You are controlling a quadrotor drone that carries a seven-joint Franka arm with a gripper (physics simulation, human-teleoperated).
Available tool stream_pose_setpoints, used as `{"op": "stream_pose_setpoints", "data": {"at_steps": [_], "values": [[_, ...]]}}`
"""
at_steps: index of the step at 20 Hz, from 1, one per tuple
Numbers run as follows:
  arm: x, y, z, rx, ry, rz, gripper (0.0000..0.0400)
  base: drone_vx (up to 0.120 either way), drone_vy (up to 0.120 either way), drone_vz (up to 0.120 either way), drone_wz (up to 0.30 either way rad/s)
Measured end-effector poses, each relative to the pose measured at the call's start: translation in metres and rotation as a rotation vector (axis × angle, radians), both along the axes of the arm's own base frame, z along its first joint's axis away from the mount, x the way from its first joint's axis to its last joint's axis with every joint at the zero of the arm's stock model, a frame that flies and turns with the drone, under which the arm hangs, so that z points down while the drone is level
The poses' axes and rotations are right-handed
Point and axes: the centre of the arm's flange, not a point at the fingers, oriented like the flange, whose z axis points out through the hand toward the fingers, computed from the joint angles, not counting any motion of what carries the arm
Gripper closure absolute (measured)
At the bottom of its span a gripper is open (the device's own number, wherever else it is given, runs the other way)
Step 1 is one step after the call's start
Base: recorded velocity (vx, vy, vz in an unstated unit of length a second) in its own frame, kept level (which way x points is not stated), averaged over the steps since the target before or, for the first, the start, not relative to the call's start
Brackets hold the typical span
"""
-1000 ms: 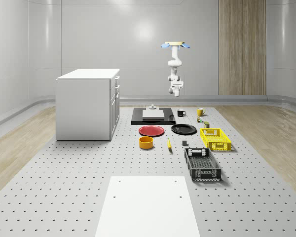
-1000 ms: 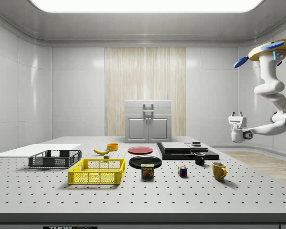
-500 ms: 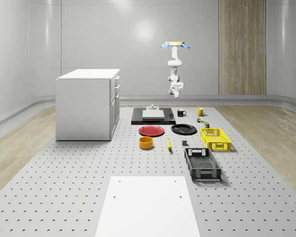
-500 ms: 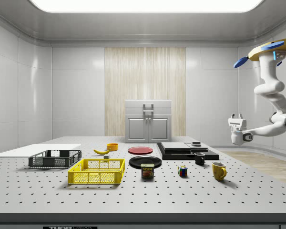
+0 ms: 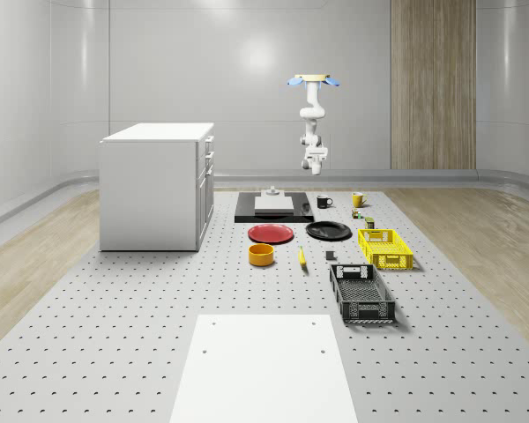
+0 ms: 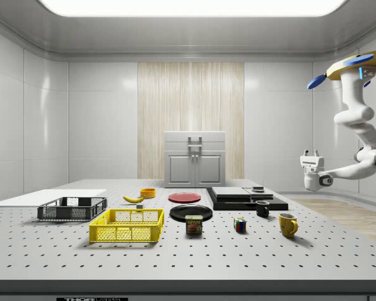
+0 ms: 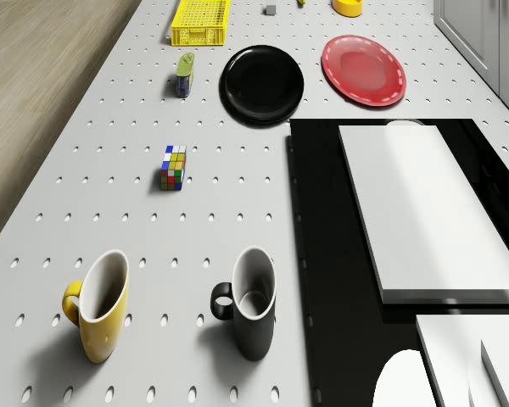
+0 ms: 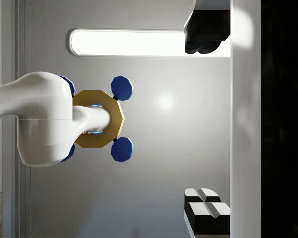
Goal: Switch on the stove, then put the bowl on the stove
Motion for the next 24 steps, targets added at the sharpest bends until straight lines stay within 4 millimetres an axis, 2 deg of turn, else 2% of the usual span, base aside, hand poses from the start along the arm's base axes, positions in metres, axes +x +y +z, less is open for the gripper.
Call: {"op": "stream_pose_setpoints", "data": {"at_steps": [24], "values": [[-0.0018,0.0046,0.0000,-0.046,-0.018,-0.001,0.0000,0.000,0.000,0.000,0.000]]}}
